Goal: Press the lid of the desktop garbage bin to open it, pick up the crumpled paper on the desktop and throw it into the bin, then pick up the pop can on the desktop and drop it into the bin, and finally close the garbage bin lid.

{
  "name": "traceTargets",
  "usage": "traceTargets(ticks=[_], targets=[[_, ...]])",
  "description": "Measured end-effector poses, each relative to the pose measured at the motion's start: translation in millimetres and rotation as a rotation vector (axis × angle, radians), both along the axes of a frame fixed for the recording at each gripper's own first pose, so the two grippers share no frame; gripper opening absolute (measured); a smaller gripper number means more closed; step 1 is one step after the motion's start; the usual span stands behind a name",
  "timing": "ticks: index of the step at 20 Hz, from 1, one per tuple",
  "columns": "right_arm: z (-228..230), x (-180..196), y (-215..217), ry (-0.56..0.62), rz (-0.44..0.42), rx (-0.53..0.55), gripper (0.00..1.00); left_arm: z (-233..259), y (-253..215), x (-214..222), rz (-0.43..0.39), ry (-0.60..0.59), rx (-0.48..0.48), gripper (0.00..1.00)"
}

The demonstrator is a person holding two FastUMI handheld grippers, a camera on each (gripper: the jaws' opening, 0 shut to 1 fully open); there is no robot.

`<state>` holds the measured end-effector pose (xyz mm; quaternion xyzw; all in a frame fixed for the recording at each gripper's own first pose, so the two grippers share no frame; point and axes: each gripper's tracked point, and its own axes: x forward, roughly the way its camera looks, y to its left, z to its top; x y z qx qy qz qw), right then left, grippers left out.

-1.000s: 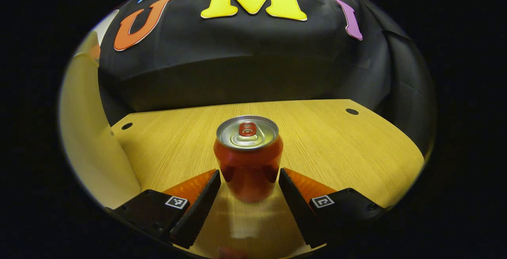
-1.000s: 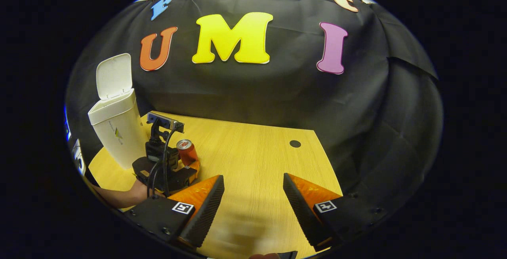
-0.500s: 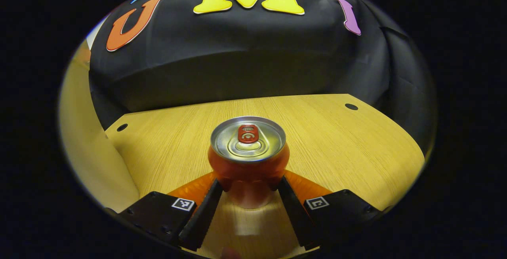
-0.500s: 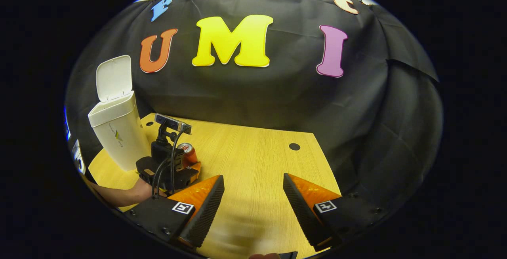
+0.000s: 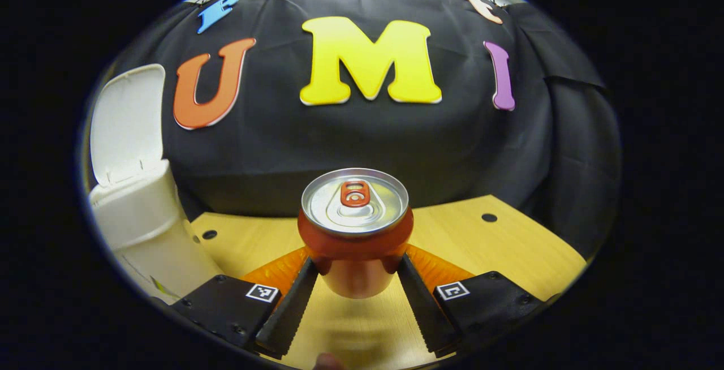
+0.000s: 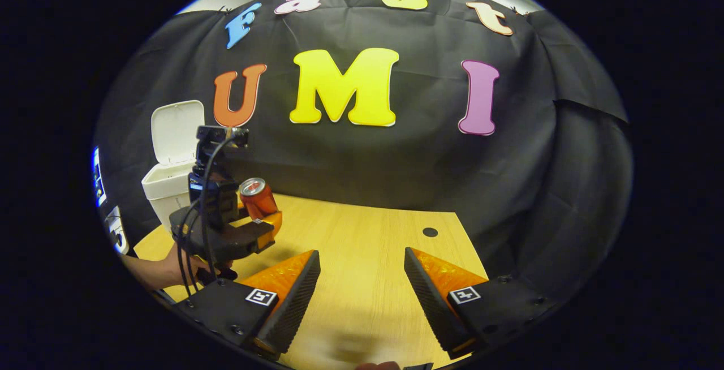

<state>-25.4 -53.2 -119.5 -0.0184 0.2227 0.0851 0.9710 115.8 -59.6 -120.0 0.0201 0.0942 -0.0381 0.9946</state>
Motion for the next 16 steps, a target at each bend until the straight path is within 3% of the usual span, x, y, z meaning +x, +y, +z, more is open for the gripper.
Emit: traceTargets(ticks=[4,9,11,16], targets=[[10.8,-1.4,12.4,-0.02,0.019,0.028,0.94,70.0,48.0,-0.4,0.102,-0.092,-0.008,0.86],[26.6,6.5,32.3,-0.056,0.049,0.073,0.94,109.1,149.0,-20.5,0.299,-0.087,-0.048,0.86],[24.7,9.8,41.3,-0.048,0.054,0.095,0.94,113.8,194.2,-29.4,0.395,-0.087,-0.043,0.86],[26.9,13.8,63.1,-0.03,0.09,0.116,0.94,89.4,255.7,-45.1,0.518,0.01,-0.064,0.86]])
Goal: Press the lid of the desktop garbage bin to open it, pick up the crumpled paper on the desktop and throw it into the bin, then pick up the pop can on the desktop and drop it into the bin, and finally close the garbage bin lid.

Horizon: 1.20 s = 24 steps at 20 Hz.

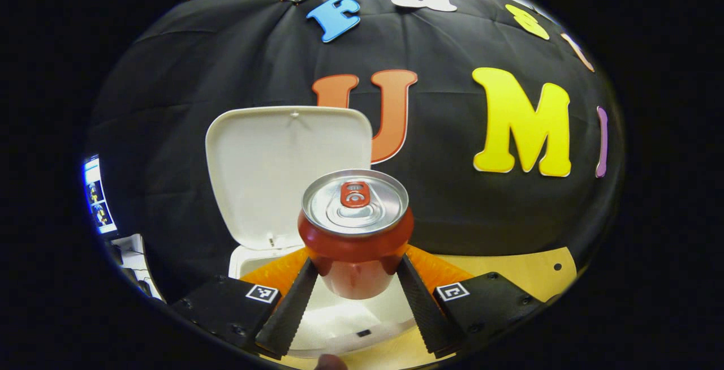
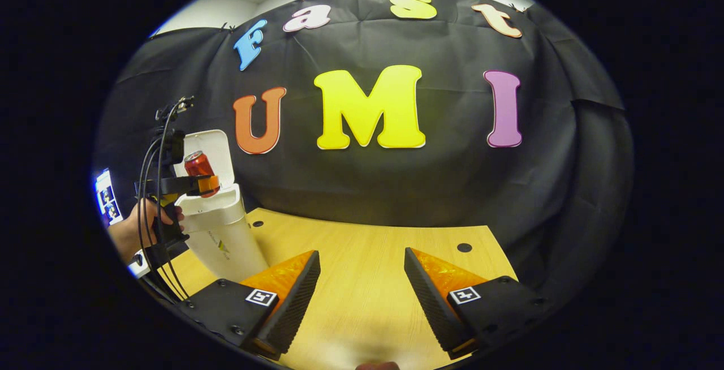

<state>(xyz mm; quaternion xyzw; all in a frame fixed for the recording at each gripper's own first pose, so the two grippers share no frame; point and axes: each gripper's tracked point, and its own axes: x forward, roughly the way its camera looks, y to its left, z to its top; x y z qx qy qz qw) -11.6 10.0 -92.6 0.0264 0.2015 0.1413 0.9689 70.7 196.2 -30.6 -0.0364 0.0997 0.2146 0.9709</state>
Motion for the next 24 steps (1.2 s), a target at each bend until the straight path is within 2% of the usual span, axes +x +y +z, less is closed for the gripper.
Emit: traceTargets(ticks=[5,10,12,15,16,24], targets=[[0.2,-7.3,20.5,-0.001,0.055,-0.022,0.94,-23.4,18.8,-5.7,0.041,0.072,-0.029,0.86],[1.9,-12.6,24.9,-0.011,0.079,-0.03,0.94,-12.8,18.3,-9.6,0.049,0.057,-0.009,0.89],[1.4,-12.8,25.0,-0.008,0.081,-0.027,0.94,1.8,18.1,-13.0,0.071,0.034,0.017,0.91],[3.9,-11.1,20.9,-0.012,0.076,-0.015,0.94,33.0,26.4,-28.3,0.201,-0.01,0.068,0.91],[4.2,-11.0,19.4,-0.009,0.075,-0.01,0.94,38.3,21.5,-26.8,0.218,-0.035,0.061,0.91],[23.8,3.2,-5.7,-0.032,0.072,0.003,0.94,115.6,2.9,8.7,0.272,-0.103,0.108,0.91]])
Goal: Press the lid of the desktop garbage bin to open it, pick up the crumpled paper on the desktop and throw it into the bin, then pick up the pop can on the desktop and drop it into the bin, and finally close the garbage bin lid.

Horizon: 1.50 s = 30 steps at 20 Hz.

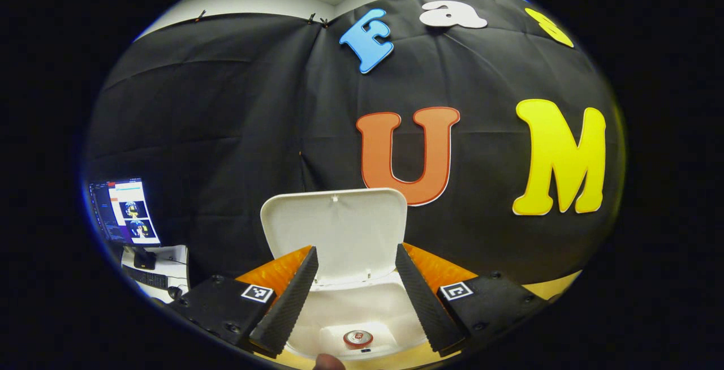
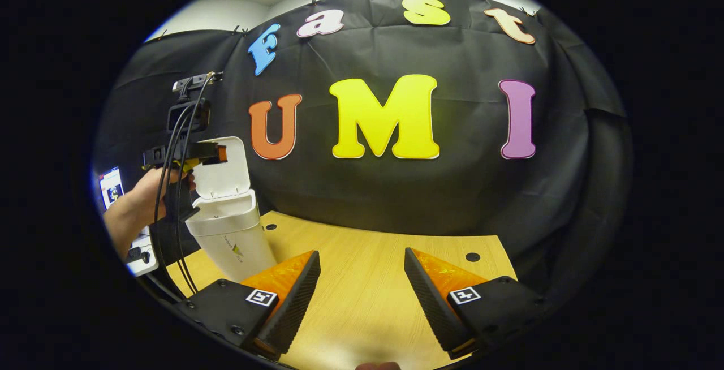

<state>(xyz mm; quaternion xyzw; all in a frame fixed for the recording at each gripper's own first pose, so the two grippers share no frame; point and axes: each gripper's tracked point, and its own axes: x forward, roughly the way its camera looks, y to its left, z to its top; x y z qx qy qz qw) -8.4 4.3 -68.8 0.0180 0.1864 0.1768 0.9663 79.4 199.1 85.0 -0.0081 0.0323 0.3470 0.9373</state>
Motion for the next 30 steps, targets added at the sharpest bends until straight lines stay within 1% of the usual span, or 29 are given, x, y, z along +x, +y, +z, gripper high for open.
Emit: traceTargets(ticks=[2,5,8,9,11,12,13,17,19,21,22,25,28,30], targets=[[2.3,4.3,-7.0,-0.002,-0.016,0.009,0.94,24.2,9.0,8.4,0.024,-0.028,0.003,0.91],[4.6,8.7,-15.5,0.0,-0.04,0.023,0.94,52.7,34.7,20.0,0.063,-0.062,0.022,0.9],[8.7,12.9,-22.7,0.007,-0.05,0.029,0.94,64.7,57.0,32.5,0.073,-0.05,0.046,0.9],[11.3,15.1,-24.9,0.006,-0.055,0.033,0.94,64.7,66.2,37.2,0.083,-0.042,0.048,0.91],[12.2,19.0,-26.5,0.01,-0.066,0.037,0.94,45.1,74.3,46.0,0.09,-0.029,0.003,0.91],[12.0,20.2,-26.6,0.011,-0.07,0.036,0.94,51.9,79.1,52.7,0.093,-0.025,-0.021,0.91],[11.8,21.8,-26.3,0.013,-0.074,0.036,0.94,38.2,84.0,48.1,0.1,-0.018,-0.036,0.91],[14.4,23.9,-21.8,0.019,-0.076,0.047,0.94,24.0,91.3,55.0,0.111,0.026,-0.07,0.91],[15.2,24.9,-20.8,0.017,-0.071,0.057,0.94,21.4,91.7,54.6,0.116,0.045,-0.071,0.91],[14.7,24.9,-23.5,0.016,-0.07,0.074,0.94,18.6,84.6,53.1,0.117,0.056,-0.086,0.92],[12.7,24.4,-24.2,0.02,-0.068,0.086,0.94,16.3,80.7,49.9,0.119,0.063,-0.096,0.94],[7.8,19.7,-29.0,0.031,-0.059,0.116,0.94,5.9,57.7,34.0,0.118,0.068,-0.132,0.94],[10.9,19.3,-23.5,0.026,-0.016,0.153,0.96,-14.7,26.7,11.1,0.082,0.07,-0.152,0.94],[15.1,21.5,-17.2,0.0,0.019,0.139,0.96,-32.8,5.7,-3.0,0.063,0.069,-0.17,0.94]])
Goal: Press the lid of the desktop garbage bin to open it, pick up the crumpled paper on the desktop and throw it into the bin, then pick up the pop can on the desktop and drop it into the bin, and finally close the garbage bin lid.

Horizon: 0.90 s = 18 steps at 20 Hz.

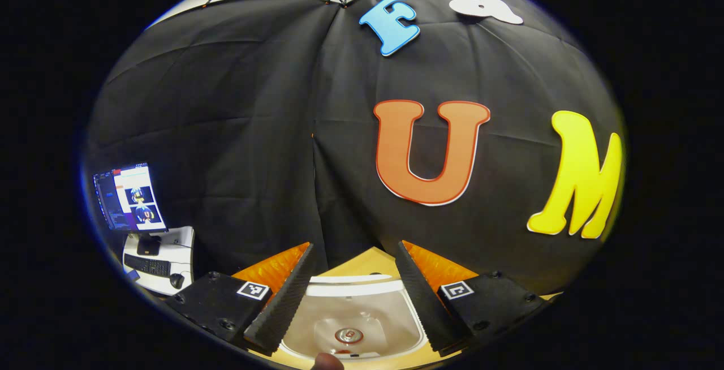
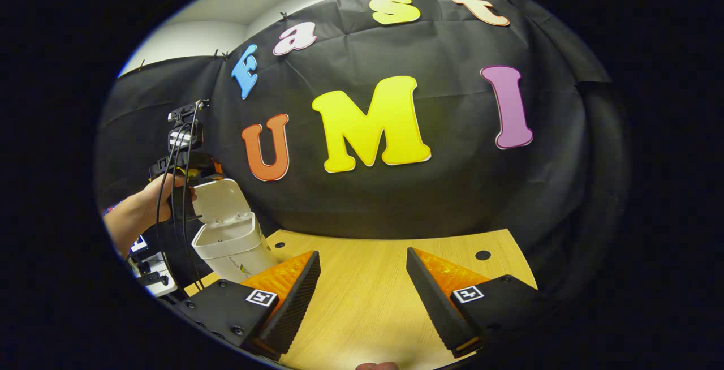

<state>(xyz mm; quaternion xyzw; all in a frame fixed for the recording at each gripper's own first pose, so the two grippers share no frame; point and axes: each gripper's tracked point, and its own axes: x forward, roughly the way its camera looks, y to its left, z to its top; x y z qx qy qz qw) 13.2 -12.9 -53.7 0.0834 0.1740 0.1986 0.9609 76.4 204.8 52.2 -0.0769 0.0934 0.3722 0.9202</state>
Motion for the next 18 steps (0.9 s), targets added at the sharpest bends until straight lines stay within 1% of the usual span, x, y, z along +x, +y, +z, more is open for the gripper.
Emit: traceTargets(ticks=[3,7,11,14,17,18], targets=[[2.6,0.1,9.4,-0.028,0.043,-0.012,0.96,-25.6,-19.0,-15.6,-0.002,0.021,0.009,0.94],[-8.9,-1.9,11.1,-0.008,0.083,-0.053,0.96,-46.3,-35.3,-20.3,-0.01,0.05,0.007,0.94],[-11.6,-4.1,7.4,0.003,0.074,-0.068,0.96,-76.2,-44.9,-28.8,-0.018,0.067,-0.026,0.94],[-14.8,-6.9,7.2,0.002,0.079,-0.095,0.96,-102.5,-48.8,-33.1,-0.025,0.108,-0.052,0.94],[-14.4,-9.0,5.1,0.001,0.076,-0.106,0.96,-112.7,-51.9,-33.4,-0.034,0.119,-0.072,0.94],[-12.3,-8.2,4.0,-0.004,0.071,-0.108,0.96,-111.5,-50.6,-33.5,-0.036,0.11,-0.056,0.94]])
